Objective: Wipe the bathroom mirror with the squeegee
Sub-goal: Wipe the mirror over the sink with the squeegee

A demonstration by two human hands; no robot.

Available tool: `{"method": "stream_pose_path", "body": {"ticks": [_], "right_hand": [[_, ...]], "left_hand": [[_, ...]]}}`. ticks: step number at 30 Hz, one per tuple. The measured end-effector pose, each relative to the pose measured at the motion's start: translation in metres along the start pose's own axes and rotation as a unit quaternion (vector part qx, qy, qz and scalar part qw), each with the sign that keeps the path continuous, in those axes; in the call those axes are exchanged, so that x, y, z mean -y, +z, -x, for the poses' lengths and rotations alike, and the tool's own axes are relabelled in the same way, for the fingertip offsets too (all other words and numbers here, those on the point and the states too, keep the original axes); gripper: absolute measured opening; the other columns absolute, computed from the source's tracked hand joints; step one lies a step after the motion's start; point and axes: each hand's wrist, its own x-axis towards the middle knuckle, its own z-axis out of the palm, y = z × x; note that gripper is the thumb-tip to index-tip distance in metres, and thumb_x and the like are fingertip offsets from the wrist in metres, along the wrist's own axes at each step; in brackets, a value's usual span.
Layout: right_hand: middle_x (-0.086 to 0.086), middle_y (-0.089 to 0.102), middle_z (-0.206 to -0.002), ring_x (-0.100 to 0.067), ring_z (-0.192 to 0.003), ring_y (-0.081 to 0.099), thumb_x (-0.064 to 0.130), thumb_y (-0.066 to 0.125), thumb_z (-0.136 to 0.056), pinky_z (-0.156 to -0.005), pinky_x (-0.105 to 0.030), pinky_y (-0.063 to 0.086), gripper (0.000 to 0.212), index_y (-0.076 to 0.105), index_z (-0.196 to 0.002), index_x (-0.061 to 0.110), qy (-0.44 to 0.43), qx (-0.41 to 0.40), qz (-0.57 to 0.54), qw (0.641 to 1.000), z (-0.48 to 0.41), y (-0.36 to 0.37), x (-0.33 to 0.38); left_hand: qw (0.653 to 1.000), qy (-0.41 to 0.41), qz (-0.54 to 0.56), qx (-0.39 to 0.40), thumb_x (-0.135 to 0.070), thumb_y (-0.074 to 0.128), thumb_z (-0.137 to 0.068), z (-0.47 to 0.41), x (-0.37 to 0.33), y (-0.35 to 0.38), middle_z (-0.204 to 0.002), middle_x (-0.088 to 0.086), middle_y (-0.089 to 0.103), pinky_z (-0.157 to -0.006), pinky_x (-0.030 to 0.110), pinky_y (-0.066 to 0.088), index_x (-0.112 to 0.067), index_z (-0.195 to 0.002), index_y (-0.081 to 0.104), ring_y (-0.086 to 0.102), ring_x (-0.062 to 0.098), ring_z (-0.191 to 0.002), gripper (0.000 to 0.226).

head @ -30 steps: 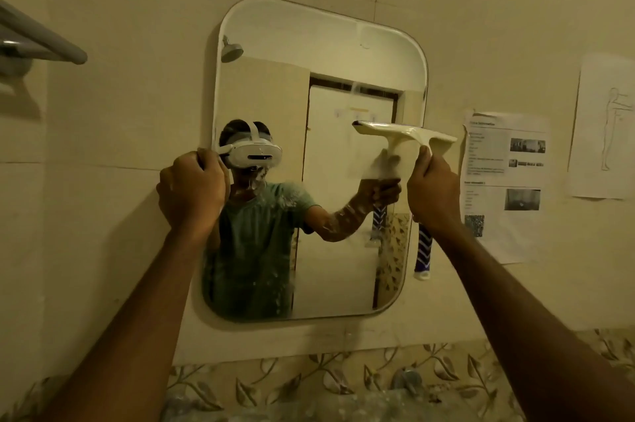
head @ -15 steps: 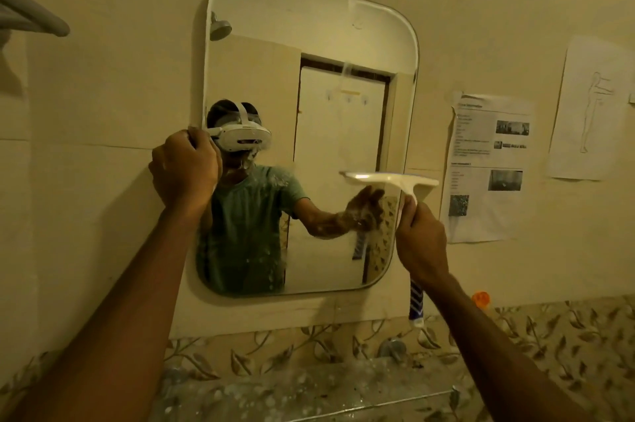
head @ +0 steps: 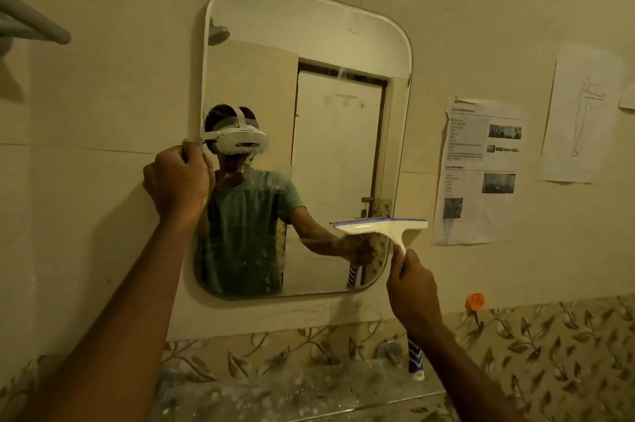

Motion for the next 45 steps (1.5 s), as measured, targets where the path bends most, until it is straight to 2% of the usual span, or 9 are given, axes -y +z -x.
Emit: {"method": "stream_pose_path", "body": {"ticks": [4,9,15,20,28,32,38,41,45], "right_hand": [[0.003,0.058,-0.058,-0.003,-0.046,0.055,0.058,0.023,-0.098,-0.038,-0.015,0.035,0.044,0.052,-0.082,0.029,-0.008,-0.018,0.004,1.0,-0.025,-0.01,0.016],[0.0,0.06,-0.065,-0.014,-0.053,0.06,0.051,0.023,-0.102,-0.047,-0.032,0.052,0.042,0.053,-0.087,0.025,-0.007,-0.04,-0.012,0.999,-0.073,-0.021,0.045],[0.004,0.058,-0.058,-0.004,-0.045,0.056,0.063,0.021,-0.092,-0.037,-0.014,0.035,0.054,0.055,-0.09,0.021,0.02,-0.021,0.019,0.999,-0.005,-0.001,0.001],[0.006,0.057,-0.057,0.0,-0.048,0.056,0.051,0.026,-0.099,-0.033,-0.012,0.032,0.046,0.056,-0.09,0.018,0.03,-0.003,0.044,0.999,0.015,-0.002,-0.009],[0.003,0.058,-0.063,-0.011,-0.052,0.057,0.054,0.023,-0.101,-0.044,-0.022,0.038,0.047,0.054,-0.091,0.02,0.013,-0.047,0.002,0.999,-0.045,-0.012,0.033],[0.005,0.059,-0.06,-0.005,-0.048,0.056,0.052,0.027,-0.1,-0.041,-0.017,0.034,0.041,0.055,-0.093,0.023,0.04,-0.036,0.029,0.998,0.001,0.005,0.004],[0.005,0.056,-0.054,-0.006,-0.04,0.053,0.053,0.025,-0.096,-0.034,-0.013,0.029,0.05,0.057,-0.087,0.016,0.078,0.009,0.06,0.995,0.056,0.009,-0.024],[0.003,0.057,-0.056,-0.007,-0.043,0.053,0.047,0.027,-0.102,-0.038,-0.018,0.032,0.04,0.056,-0.091,0.022,0.055,-0.008,0.045,0.997,0.03,0.004,-0.01],[0.002,0.057,-0.062,-0.013,-0.053,0.055,0.048,0.025,-0.103,-0.045,-0.024,0.035,0.044,0.055,-0.087,0.02,0.055,-0.049,0.024,0.997,-0.017,-0.004,0.011]], "left_hand": [[1.0,0.001,0.015,0.006,-0.03,0.039,-0.098,0.001,0.002,-0.003,-0.047,-0.002,0.042,-0.061,0.03,0.03,-0.014,-0.054,0.047,0.039,0.008,-0.048,0.048],[1.0,0.005,0.002,0.014,-0.031,0.039,-0.098,0.003,0.004,0.001,-0.054,-0.006,0.046,-0.047,0.02,0.028,-0.011,-0.071,0.06,0.042,0.002,-0.051,0.04],[0.997,0.046,-0.064,-0.003,-0.031,0.034,-0.099,0.003,0.002,0.004,-0.075,0.009,0.061,-0.06,0.03,0.037,-0.003,-0.088,0.066,0.05,0.017,-0.065,0.044],[0.994,0.065,-0.083,-0.001,-0.033,0.032,-0.1,0.003,0.001,0.0,-0.086,0.018,0.068,-0.064,0.033,0.039,-0.003,-0.091,0.066,0.063,0.031,-0.08,0.047],[0.994,0.07,-0.084,0.024,-0.037,0.031,-0.102,0.004,0.003,-0.002,-0.086,0.018,0.067,-0.064,0.033,0.037,-0.003,-0.092,0.066,0.053,0.023,-0.073,0.05],[0.993,0.073,-0.088,0.027,-0.038,0.03,-0.102,0.005,0.008,-0.002,-0.086,0.018,0.066,-0.064,0.033,0.038,-0.003,-0.092,0.065,0.06,0.03,-0.079,0.05],[0.994,0.068,-0.081,0.033,-0.04,0.031,-0.102,0.004,0.009,-0.002,-0.09,0.018,0.067,-0.065,0.032,0.038,-0.004,-0.095,0.066,0.061,0.031,-0.083,0.051],[0.995,0.063,-0.076,0.034,-0.042,0.031,-0.101,0.003,0.009,-0.004,-0.088,0.017,0.066,-0.064,0.033,0.036,-0.005,-0.093,0.066,0.059,0.03,-0.081,0.051],[0.995,0.053,-0.064,0.048,-0.044,0.031,-0.101,0.002,0.01,-0.005,-0.077,0.005,0.054,-0.064,0.033,0.036,-0.007,-0.089,0.064,0.051,0.023,-0.075,0.051]]}}
